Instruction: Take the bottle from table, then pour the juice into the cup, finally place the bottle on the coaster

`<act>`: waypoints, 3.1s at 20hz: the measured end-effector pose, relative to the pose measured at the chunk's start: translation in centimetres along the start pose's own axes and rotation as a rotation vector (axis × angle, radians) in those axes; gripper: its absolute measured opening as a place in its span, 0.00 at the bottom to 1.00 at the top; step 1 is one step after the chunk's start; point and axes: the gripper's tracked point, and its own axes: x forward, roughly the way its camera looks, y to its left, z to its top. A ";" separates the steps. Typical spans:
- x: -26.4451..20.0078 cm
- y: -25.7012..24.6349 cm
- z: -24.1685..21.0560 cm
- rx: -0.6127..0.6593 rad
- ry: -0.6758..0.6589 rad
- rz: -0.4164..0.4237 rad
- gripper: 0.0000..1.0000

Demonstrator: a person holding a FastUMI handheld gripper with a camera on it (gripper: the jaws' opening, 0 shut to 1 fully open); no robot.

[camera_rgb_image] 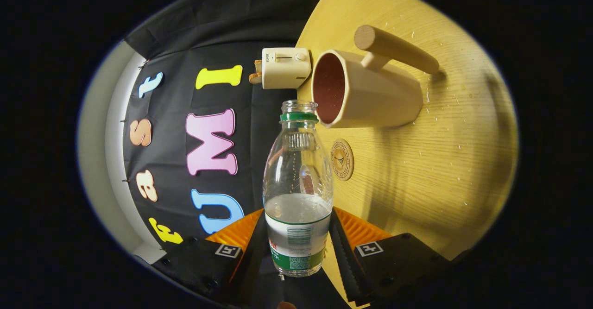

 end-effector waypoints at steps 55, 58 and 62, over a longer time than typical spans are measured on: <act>-0.6 6.0 1.2 0.401 0.017 0.080 0.74; -0.8 6.4 1.6 0.441 0.014 0.088 0.74; -1.0 6.9 2.2 0.485 0.017 0.098 0.74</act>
